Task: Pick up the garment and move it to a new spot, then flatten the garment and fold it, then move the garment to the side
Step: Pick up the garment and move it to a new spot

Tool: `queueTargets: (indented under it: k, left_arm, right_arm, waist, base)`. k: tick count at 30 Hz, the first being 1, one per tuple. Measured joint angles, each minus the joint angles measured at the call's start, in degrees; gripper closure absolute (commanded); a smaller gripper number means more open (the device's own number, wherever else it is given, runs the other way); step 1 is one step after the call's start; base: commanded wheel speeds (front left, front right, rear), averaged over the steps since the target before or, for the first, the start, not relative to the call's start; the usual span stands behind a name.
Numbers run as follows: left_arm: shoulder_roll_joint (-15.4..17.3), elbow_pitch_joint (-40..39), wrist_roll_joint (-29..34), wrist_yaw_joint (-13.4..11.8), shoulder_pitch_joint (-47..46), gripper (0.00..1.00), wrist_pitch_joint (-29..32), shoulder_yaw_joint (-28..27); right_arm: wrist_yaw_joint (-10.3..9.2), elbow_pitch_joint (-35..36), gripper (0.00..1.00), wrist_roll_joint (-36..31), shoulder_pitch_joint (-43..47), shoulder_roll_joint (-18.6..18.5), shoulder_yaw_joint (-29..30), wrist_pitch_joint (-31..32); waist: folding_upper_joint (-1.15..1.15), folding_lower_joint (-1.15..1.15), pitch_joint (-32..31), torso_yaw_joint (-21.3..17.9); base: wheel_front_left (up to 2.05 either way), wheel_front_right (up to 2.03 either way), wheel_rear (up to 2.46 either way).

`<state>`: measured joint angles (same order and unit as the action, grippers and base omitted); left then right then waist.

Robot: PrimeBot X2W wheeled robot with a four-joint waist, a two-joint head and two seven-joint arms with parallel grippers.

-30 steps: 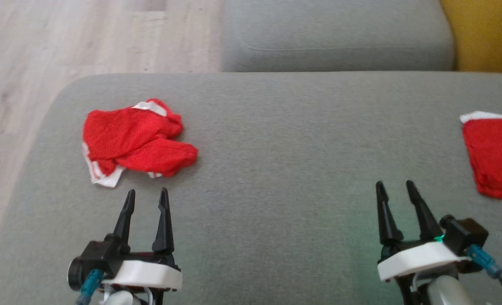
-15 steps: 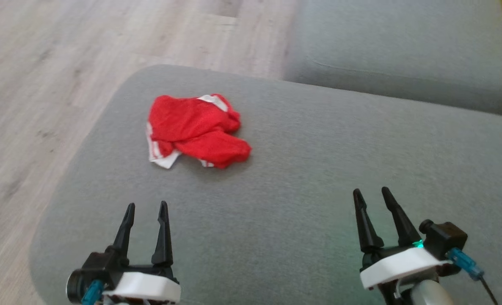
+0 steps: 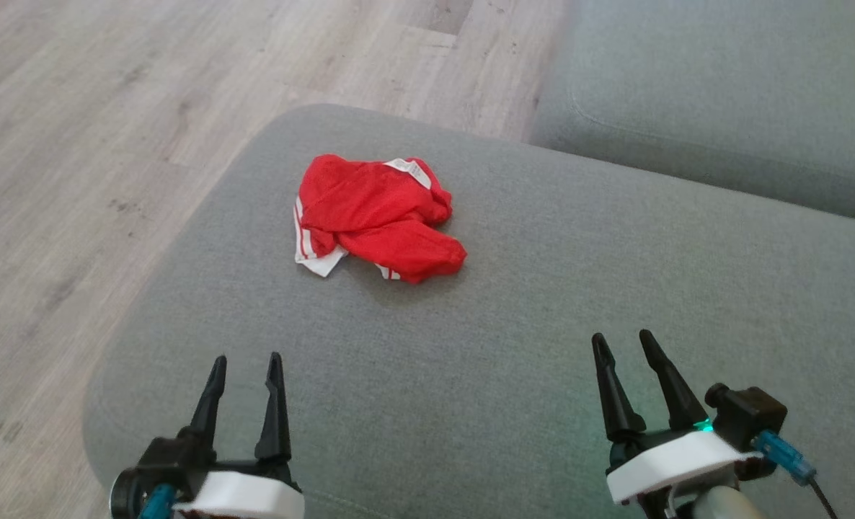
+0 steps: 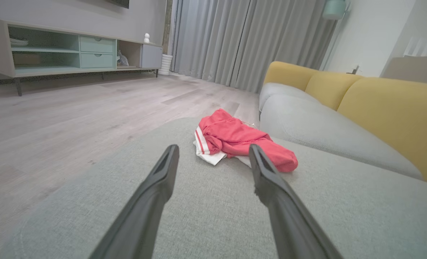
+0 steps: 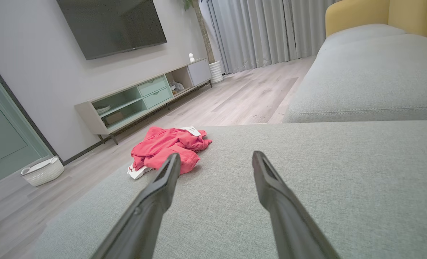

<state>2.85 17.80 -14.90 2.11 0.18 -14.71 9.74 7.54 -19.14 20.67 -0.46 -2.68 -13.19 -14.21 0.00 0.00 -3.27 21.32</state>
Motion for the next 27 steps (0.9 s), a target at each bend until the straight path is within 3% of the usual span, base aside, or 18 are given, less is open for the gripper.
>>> queueTargets:
  k: [7, 14, 20, 27]
  left_arm:
    - [1.13, 4.42, 5.16, 0.81, -3.64, 0.0, 1.65, 3.82]
    - [1.0, 12.7, 7.43, 3.14, -21.92, 0.0, 12.41, 8.44]
    - [1.16, 20.85, 7.03, 4.56, -33.25, 0.0, 18.29, 10.66]
    - [1.43, 29.36, 3.65, 5.05, -41.85, 0.0, 20.72, 13.07]
  right_arm:
    - [0.0, 0.88, 0.0, -0.62, -0.46, 0.0, 0.65, -0.01]
    - [0.0, 4.2, 0.0, -2.7, -6.32, -0.03, 2.41, -0.01]
    - [0.0, 6.8, 0.0, -4.21, -9.72, -0.07, 2.96, -0.09]
    - [0.0, 9.04, 0.0, -4.19, -11.71, -0.11, 3.85, -0.07]
  waist:
    - [0.0, 0.0, 3.14, -1.47]
    - [0.0, 0.02, 10.06, -4.1]
    - [0.0, 0.02, 16.36, -6.97]
    - [0.0, 0.02, 21.93, -10.55]
  base:
    - [0.0, 0.0, 0.0]
    - [0.0, 0.0, 0.0]
    - [0.0, 0.0, 0.0]
    - [0.0, 0.0, 0.0]
